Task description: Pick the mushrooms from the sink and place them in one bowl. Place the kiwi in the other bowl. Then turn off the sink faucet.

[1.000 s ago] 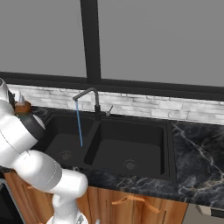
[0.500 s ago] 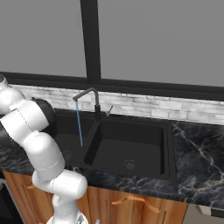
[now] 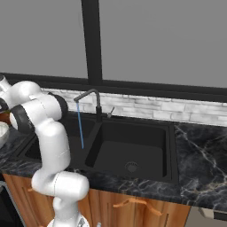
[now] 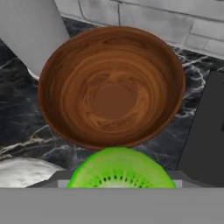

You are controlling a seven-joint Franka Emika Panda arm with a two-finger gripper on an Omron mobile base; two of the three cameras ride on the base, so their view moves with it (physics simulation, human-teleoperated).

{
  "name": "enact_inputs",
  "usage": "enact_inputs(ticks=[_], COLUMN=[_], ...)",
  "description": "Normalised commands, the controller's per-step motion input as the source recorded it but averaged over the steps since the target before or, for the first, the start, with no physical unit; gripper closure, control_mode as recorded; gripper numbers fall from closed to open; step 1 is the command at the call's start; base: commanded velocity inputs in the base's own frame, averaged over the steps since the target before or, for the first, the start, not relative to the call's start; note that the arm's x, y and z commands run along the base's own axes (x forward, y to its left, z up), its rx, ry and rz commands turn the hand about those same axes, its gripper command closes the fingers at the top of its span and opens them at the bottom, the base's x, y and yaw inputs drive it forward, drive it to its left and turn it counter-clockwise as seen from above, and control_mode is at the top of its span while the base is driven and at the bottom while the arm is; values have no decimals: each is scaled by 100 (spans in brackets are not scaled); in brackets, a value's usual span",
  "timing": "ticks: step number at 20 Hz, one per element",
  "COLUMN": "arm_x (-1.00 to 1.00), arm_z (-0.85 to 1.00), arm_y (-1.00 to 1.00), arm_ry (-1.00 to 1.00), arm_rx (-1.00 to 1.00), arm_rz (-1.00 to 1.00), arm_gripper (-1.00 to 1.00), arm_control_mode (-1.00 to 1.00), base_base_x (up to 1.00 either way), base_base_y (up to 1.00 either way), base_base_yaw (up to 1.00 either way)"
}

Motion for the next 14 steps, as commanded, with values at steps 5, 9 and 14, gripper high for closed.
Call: enact_inputs(ticks=[5, 9, 14], arm_x=[9, 20, 30], arm_z=[-19, -19, -20], arm_y=[1, 0, 0], arm_ry=[5, 2, 0], arm_rx=[-3, -2, 0], arm_rz=[0, 0, 0], arm_gripper=[100, 100, 100], arm_control_mode=[-100, -100, -100], base_base_x=[0, 0, 0], base_base_y=[0, 0, 0], base_base_yaw=[0, 0, 0])
